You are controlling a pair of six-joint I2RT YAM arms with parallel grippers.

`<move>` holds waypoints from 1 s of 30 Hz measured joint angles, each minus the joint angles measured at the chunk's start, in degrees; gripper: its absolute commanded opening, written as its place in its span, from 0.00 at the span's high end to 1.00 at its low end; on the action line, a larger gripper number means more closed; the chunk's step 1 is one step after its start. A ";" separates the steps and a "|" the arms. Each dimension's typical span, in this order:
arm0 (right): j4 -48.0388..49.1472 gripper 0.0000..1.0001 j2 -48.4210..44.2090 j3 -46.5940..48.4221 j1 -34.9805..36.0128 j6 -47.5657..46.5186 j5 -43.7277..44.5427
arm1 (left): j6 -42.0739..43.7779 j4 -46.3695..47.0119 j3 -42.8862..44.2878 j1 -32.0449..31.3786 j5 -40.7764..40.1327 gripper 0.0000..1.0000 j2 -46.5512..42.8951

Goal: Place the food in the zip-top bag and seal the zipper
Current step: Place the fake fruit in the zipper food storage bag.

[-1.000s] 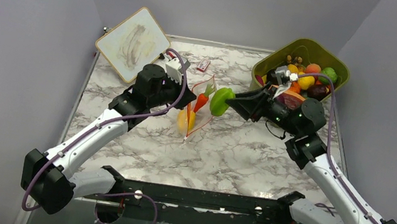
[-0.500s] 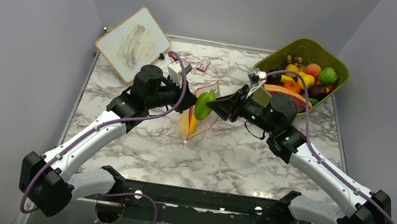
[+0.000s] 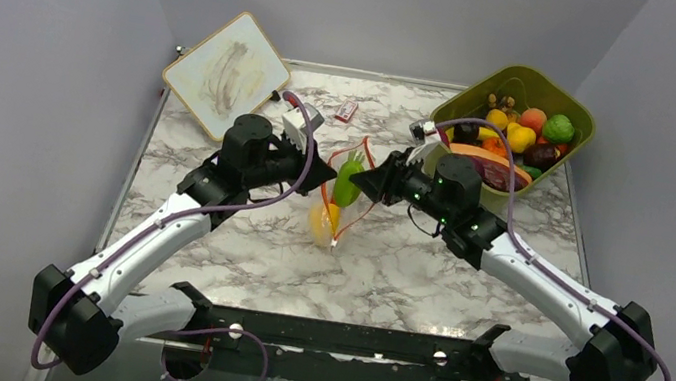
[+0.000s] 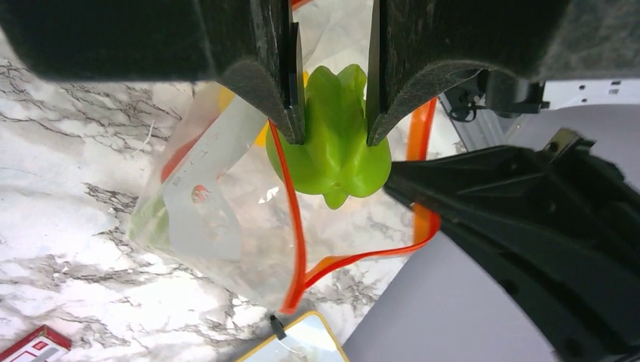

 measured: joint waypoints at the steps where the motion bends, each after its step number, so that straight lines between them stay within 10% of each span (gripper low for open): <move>1: -0.83 0.64 0.70 0.52 0.00 -0.02 0.39 | 0.00 0.02 -0.11 -0.02 -0.02 1.00 -0.26; 30: -12.22 0.41 -5.22 14.67 0.33 -16.98 8.90 | 0.00 0.92 -1.97 -0.02 -1.33 1.00 -1.25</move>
